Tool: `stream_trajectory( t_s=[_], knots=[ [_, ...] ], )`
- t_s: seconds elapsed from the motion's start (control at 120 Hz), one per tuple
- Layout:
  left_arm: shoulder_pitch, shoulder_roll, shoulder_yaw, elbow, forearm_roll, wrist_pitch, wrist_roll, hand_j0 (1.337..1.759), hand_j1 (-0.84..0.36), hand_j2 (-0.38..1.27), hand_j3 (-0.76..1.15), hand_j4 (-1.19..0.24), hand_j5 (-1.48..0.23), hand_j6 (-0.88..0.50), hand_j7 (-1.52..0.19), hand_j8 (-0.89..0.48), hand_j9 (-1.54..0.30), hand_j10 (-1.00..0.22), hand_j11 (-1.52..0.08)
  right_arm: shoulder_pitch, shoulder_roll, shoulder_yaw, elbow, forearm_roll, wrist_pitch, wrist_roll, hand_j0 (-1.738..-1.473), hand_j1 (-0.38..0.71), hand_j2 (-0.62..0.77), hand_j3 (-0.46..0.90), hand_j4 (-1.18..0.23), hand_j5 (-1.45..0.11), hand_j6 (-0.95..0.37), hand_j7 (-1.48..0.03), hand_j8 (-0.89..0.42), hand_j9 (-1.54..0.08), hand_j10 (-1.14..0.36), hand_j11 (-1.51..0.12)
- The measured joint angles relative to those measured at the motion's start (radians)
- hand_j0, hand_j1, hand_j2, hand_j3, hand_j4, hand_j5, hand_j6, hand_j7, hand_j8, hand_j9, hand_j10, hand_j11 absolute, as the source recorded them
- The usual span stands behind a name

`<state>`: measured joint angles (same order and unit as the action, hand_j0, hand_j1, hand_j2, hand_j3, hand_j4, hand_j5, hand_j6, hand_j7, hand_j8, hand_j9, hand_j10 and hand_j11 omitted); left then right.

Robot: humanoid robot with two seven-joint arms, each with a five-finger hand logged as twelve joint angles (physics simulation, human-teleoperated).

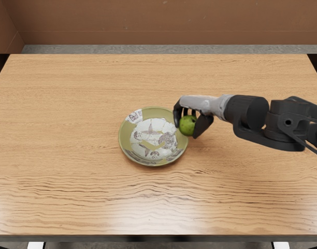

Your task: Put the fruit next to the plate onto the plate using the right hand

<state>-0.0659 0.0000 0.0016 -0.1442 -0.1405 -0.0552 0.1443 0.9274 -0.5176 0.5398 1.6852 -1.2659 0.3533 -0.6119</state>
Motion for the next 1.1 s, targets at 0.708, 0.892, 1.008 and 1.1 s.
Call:
stream_trajectory(
  t_s=[0.708, 0.892, 1.008, 1.1],
  knots=[
    [0.000, 0.000, 0.000, 0.000, 0.000, 0.000, 0.000, 1.658, 0.33, 0.00, 0.00, -0.02, -0.03, -0.02, -0.03, -0.02, -0.03, -0.02, -0.03, 0.061, 0.259, -0.044, -0.267, -0.040, -0.002, 0.000, -1.654, 0.29, 0.20, 0.00, -0.68, -1.10, -0.39, -0.97, -0.24, -1.08, -0.42, -1.06],
    [0.000, 0.000, 0.000, 0.000, 0.000, 0.000, 0.000, 1.658, 0.33, 0.00, 0.00, -0.02, -0.03, -0.02, -0.03, -0.02, -0.03, -0.02, -0.03, 0.065, 0.277, -0.061, -0.309, -0.042, -0.003, 0.000, -1.654, 0.28, 0.19, 0.00, -0.67, -1.08, -0.40, -0.96, -0.25, -1.07, -0.42, -1.04],
    [0.000, 0.000, 0.000, 0.000, 0.000, 0.000, 0.000, 1.658, 0.33, 0.00, 0.00, -0.02, -0.03, -0.02, -0.03, -0.02, -0.03, -0.02, -0.03, 0.065, 0.287, -0.063, -0.315, -0.042, -0.008, 0.001, -1.656, 0.23, 0.10, 0.00, -0.57, -0.87, -0.43, -0.80, -0.33, -0.87, -0.43, -0.85],
    [0.000, 0.000, 0.000, 0.000, 0.000, 0.000, 0.000, 1.658, 0.33, 0.00, 0.00, -0.02, -0.03, -0.02, -0.03, -0.02, -0.03, -0.02, -0.03, 0.066, 0.291, -0.064, -0.317, -0.041, -0.010, 0.001, -1.657, 0.18, 0.04, 0.00, -0.50, -0.73, -0.41, -0.69, -0.35, -0.73, -0.41, -0.72]
  ],
)
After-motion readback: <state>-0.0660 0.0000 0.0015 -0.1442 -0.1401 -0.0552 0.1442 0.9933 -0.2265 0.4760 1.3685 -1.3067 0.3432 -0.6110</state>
